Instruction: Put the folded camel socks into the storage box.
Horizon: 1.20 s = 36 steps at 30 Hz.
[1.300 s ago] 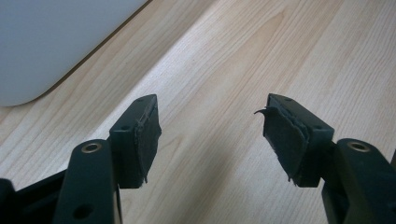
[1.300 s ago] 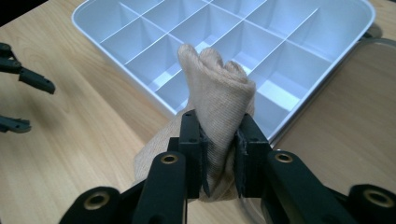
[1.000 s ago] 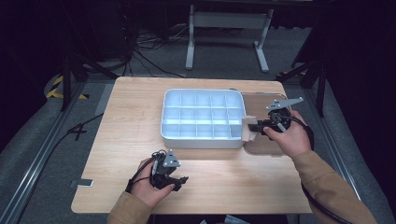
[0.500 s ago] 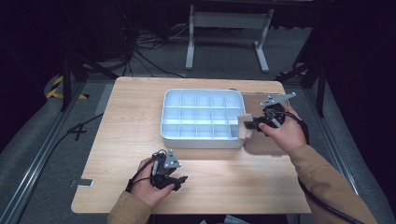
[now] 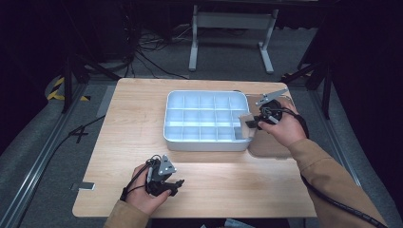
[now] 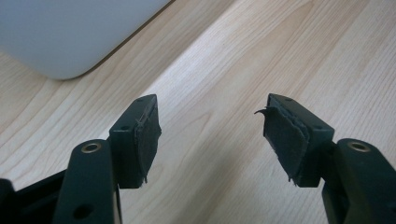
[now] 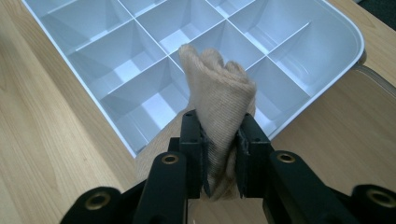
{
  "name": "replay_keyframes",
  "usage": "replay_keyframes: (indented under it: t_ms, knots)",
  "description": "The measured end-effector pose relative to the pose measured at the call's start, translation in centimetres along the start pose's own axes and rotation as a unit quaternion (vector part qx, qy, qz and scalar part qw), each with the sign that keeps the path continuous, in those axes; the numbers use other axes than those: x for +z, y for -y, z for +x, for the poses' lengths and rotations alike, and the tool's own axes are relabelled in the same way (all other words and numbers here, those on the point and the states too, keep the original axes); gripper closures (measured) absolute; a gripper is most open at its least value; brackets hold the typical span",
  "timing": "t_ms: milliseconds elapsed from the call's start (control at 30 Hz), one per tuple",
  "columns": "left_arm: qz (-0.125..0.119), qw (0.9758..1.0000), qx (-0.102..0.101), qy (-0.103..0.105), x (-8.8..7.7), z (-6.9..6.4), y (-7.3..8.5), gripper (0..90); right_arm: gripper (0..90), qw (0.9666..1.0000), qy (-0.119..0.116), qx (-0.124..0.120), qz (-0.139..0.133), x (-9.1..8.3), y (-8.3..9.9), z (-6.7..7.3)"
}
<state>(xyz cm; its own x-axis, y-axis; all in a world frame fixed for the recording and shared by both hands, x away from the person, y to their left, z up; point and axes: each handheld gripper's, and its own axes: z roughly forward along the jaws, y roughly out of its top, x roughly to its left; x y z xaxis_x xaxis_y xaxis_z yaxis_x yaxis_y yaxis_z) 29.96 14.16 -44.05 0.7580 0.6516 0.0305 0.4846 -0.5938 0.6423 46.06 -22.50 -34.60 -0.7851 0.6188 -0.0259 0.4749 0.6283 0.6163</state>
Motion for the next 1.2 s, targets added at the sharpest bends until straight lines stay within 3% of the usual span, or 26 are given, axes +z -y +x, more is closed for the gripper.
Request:
replay_keyframes:
  t_ms: [233, 400, 833, 1200]
  knots:
    - [-0.013, 0.9998, -0.01, -0.011, -0.7, 0.2, 0.8, 35.3, 75.6, 0.9979, 0.011, -0.056, 0.032, 1.0, -1.4, 0.1]
    - [-0.009, 0.9998, -0.015, -0.011, -0.9, 0.2, 1.1, 35.4, 75.6, 0.9957, 0.014, -0.075, 0.053, 1.9, -1.8, 0.5]
    - [-0.004, 1.0, -0.008, -0.002, -0.4, 0.2, 0.7, 35.4, 75.3, 0.9923, 0.02, -0.077, 0.095, 4.2, -1.5, 0.5]
    - [0.001, 1.0, -0.003, 0.004, -0.1, 0.2, 0.4, 35.4, 75.4, 0.9832, 0.01, -0.083, 0.162, 6.4, -0.9, 1.1]
